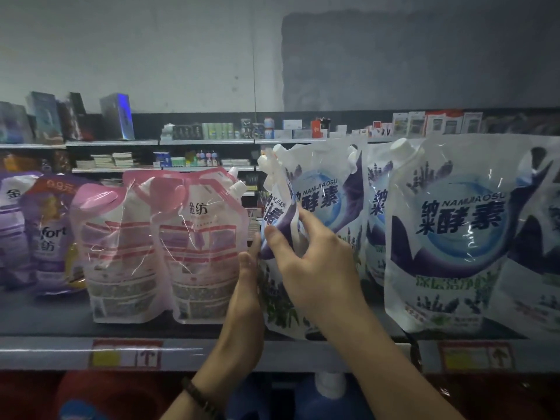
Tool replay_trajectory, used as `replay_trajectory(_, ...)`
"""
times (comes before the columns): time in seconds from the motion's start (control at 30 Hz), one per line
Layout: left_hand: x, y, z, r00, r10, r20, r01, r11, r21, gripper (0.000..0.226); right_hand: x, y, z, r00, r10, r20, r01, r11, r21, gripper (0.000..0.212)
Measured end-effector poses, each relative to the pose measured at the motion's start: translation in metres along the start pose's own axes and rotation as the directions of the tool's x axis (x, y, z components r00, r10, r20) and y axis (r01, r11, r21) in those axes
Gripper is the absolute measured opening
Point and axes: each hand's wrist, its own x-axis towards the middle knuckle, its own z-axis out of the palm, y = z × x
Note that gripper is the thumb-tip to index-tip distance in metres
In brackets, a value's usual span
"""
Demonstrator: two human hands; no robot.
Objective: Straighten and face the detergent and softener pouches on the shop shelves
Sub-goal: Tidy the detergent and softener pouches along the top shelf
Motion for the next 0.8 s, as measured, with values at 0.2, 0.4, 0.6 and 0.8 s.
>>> replay_trajectory(0.2,-0.001,-0.004,0.018,0.998,0.061,-0.004,-0.061,0.998,0.004,0.065,0.001,0.004,0.008,1.0,0.016,-0.009,-0.016,1.0,0.001,0.048)
replay_trajectory(0.4,-0.001,-0.005,0.031,0.999,0.032,-0.01,-0.032,0.999,-0.042,0.066,0.004,0.012,0.002,1.0,-0.022,-0.015,0.023,0.997,0.072,0.038)
replay_trajectory(0.6,0.001,-0.004,0.035,0.999,-0.039,0.017,0.04,0.998,-0.058,0.082,0.011,0.018,-0.006,0.999,-0.04,-0.001,0.039,0.971,0.237,0.027)
replay_trajectory(0.8,0.009,-0.003,0.032,0.997,-0.073,0.028,0.073,0.997,0.007,0.123,0.016,0.029,-0.014,0.998,-0.058,-0.021,0.062,0.926,0.372,0.038)
